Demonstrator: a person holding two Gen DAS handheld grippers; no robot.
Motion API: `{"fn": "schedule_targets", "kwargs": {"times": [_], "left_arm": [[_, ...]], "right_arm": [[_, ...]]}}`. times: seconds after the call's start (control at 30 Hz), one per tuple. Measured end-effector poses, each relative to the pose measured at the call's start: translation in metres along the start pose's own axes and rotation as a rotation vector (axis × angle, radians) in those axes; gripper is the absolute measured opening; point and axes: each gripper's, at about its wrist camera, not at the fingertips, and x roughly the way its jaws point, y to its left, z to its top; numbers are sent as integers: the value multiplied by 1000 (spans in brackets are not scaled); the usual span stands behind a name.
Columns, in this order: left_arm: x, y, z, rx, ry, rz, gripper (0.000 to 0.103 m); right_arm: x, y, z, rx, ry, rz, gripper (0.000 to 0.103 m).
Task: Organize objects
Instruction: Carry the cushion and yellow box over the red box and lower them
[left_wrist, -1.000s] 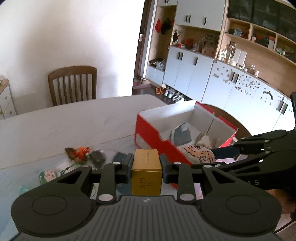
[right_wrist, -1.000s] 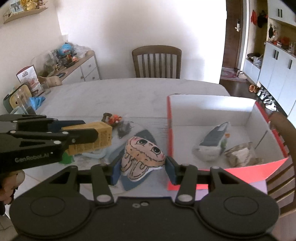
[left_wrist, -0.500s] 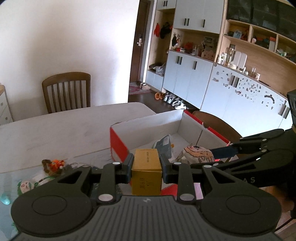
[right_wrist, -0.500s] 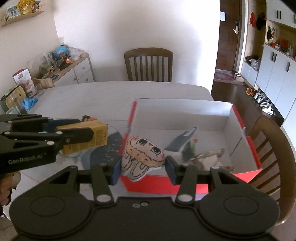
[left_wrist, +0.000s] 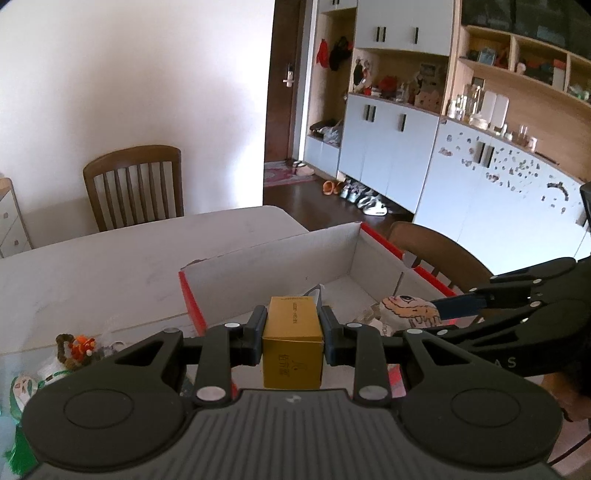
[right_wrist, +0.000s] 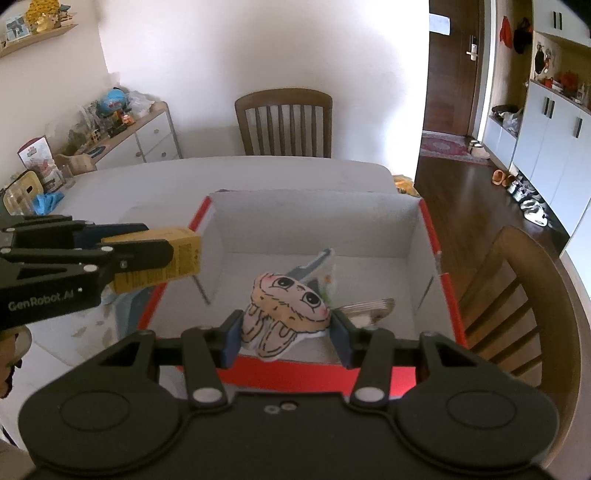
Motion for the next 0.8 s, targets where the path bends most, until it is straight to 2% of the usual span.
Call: {"fn": "schedule_targets", "kwargs": {"times": [0.4,0.67,0.8], "left_arm": [[69,-18,24,76,68,99,29],[117,-11,31,74,155,146,29],[139,-12,31,114,211,167,29]], "right_arm": [[47,-36,15,-41,37,-52,48],[84,-47,24,-61,97,-61,48],[98,-49,28,-61,139,-50,48]]}}
